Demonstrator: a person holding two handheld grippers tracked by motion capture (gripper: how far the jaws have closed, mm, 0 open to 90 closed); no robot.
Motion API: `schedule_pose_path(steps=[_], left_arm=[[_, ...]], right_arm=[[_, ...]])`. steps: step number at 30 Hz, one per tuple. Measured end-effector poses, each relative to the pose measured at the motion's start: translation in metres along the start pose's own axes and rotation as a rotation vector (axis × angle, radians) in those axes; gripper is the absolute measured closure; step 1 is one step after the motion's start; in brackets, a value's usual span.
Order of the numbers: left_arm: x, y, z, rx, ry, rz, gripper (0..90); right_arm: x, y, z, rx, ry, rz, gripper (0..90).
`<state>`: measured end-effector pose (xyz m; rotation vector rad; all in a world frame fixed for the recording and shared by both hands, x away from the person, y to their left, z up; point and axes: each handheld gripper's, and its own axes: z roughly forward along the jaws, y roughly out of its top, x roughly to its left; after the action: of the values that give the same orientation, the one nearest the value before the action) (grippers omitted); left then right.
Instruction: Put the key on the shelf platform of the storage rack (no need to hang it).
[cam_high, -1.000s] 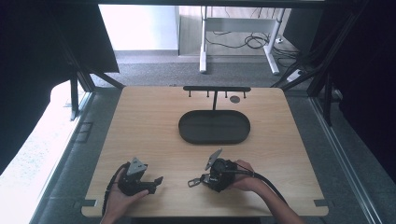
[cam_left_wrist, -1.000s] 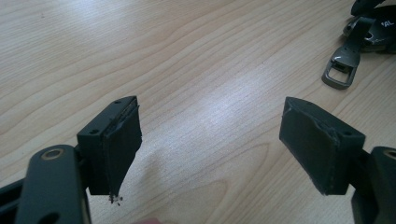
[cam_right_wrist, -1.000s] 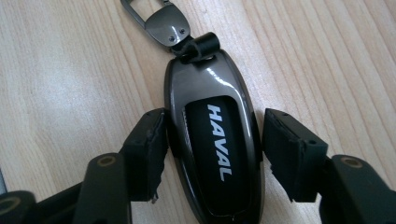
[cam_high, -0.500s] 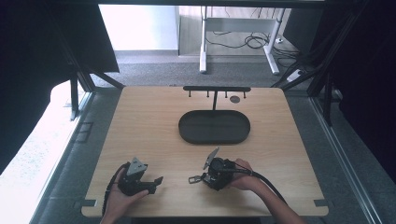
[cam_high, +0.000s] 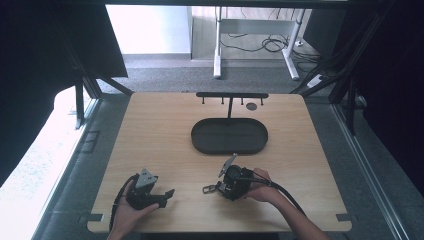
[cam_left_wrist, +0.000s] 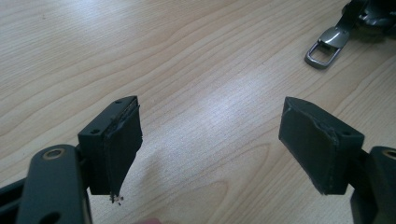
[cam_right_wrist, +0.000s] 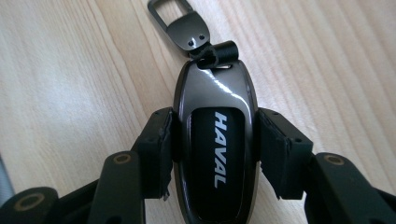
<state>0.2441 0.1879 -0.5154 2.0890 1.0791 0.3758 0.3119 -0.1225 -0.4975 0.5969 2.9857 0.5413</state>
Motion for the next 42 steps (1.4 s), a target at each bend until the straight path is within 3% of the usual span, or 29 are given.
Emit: schedule_pose_path(steps=[15,42], left_arm=[[-0.001,0.0,0.0,0.001,-0.003,0.004,21.5],[-0.001,0.001,0.001,0.004,-0.004,0.005,21.5]], right_arm=[[-0.005,0.002,-0.019,-0.035,0.009,0.017,49.1],[-0.014,0.009,-0.051,-0.091,-0.017,0.029,49.1]])
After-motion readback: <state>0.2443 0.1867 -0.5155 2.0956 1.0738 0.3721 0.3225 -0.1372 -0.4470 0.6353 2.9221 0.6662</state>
